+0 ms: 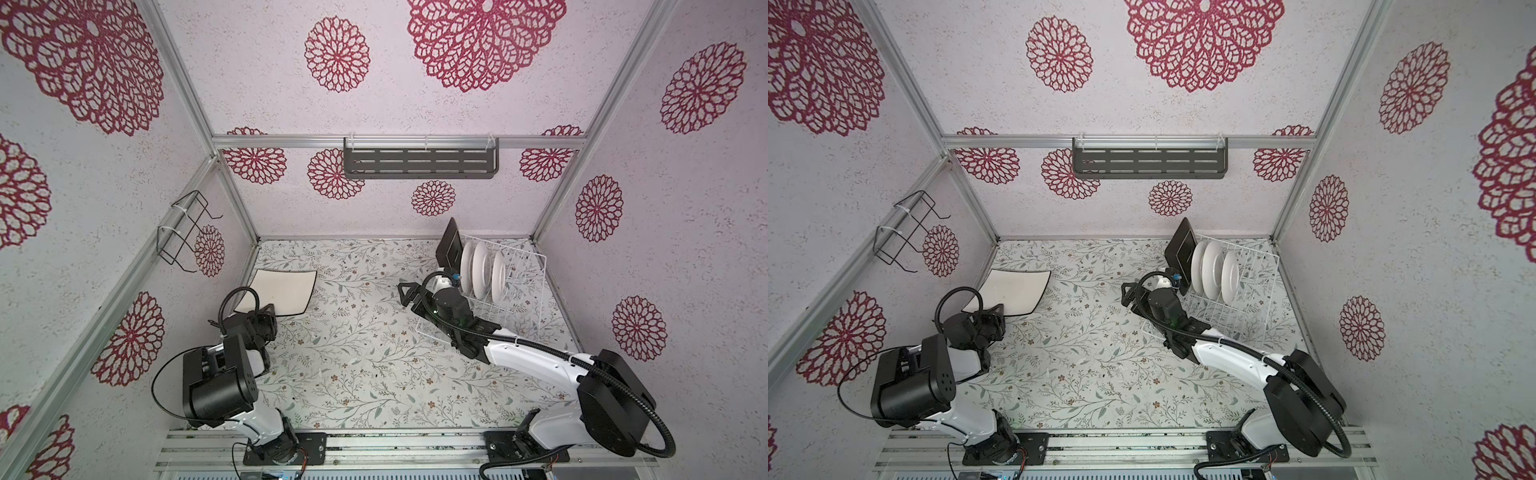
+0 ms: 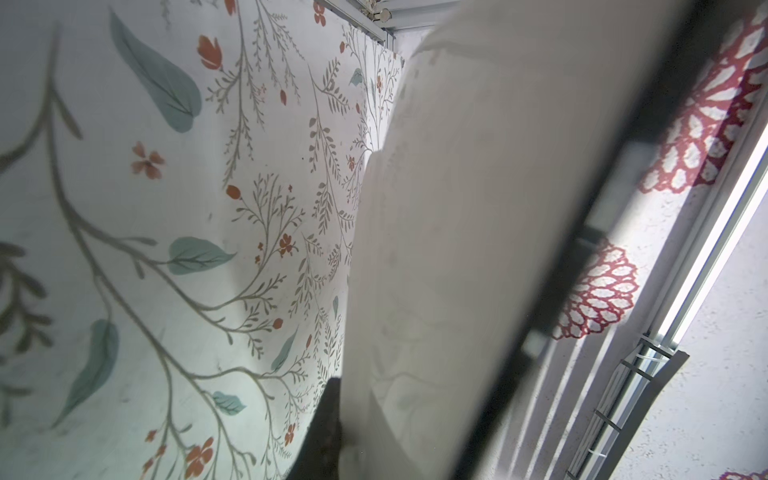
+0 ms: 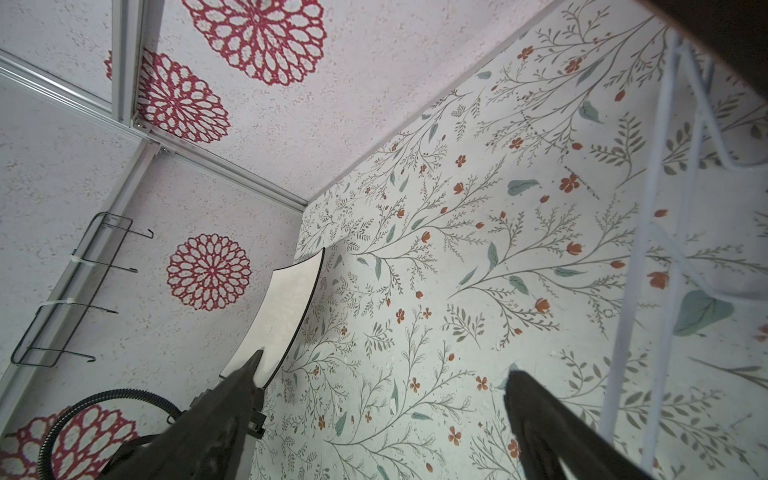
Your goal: Unload the plates from the dish rack
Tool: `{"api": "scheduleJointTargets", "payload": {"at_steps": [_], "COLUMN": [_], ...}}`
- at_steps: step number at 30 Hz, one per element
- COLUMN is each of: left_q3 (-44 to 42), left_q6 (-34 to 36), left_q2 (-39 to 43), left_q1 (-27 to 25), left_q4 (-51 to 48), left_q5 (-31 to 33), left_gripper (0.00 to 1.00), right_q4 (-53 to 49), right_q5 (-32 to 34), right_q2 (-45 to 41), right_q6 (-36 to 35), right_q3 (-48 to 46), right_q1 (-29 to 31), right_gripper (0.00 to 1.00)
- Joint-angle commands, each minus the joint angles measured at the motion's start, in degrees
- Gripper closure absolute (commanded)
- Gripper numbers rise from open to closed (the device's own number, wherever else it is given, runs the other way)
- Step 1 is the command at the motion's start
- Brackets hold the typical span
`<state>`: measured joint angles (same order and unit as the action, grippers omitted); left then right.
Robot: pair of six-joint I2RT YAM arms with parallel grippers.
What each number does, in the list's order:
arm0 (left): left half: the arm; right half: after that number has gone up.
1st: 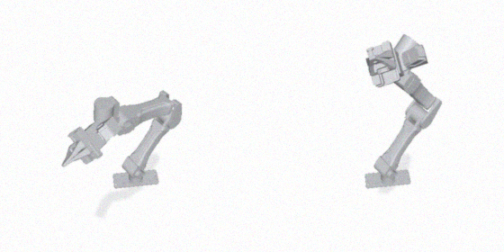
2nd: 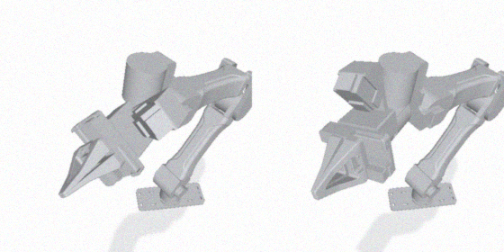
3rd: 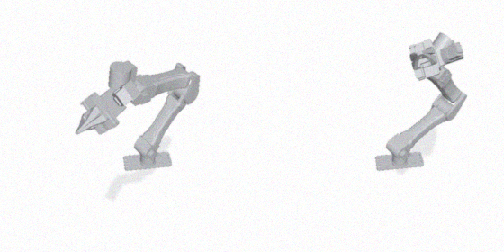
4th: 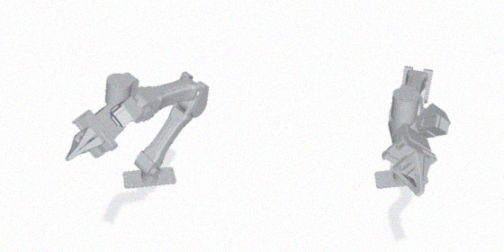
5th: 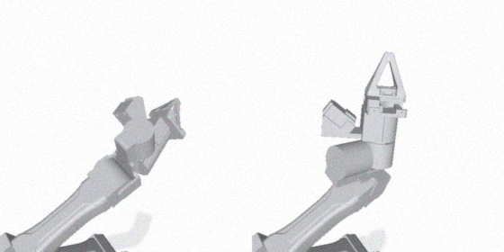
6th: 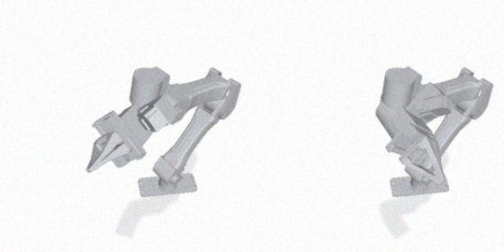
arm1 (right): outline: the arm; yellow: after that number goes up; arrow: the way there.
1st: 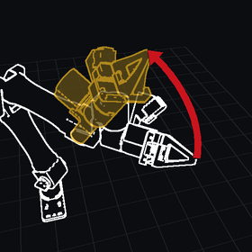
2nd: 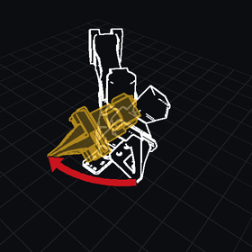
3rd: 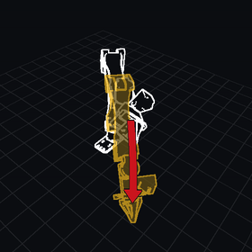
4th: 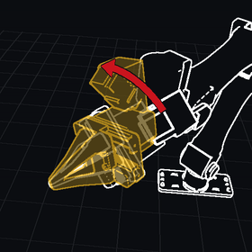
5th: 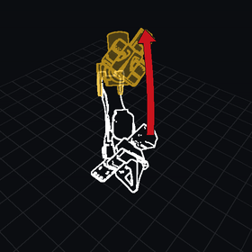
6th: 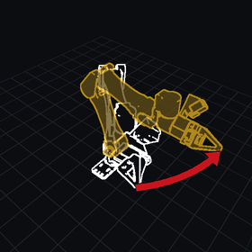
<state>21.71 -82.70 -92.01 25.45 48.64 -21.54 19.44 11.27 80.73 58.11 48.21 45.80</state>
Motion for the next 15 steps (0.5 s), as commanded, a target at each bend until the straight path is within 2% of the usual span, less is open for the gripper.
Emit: {"api": "scheduleJointTargets", "payload": {"at_steps": [1,15], "left_q3": [3.38,5.00], "left_q6": [0.76,3.31], "left_q2": [1.04,1.98], "left_q1": [0.45,0.66], "left_q4": [8.86,1.39], "left_q5": [-1.93,-1.18], "left_gripper": [1.00,1.00], "right_q4": [1.12,1.21], "right_q5": [-0.66,-0.64], "right_q2": [0.39,0.76], "right_q6": [0.18,0.25], "right_q3": [2.53,2.31], "right_q1": [0.22,0.24], "right_gripper": [0.03,0.03]}}
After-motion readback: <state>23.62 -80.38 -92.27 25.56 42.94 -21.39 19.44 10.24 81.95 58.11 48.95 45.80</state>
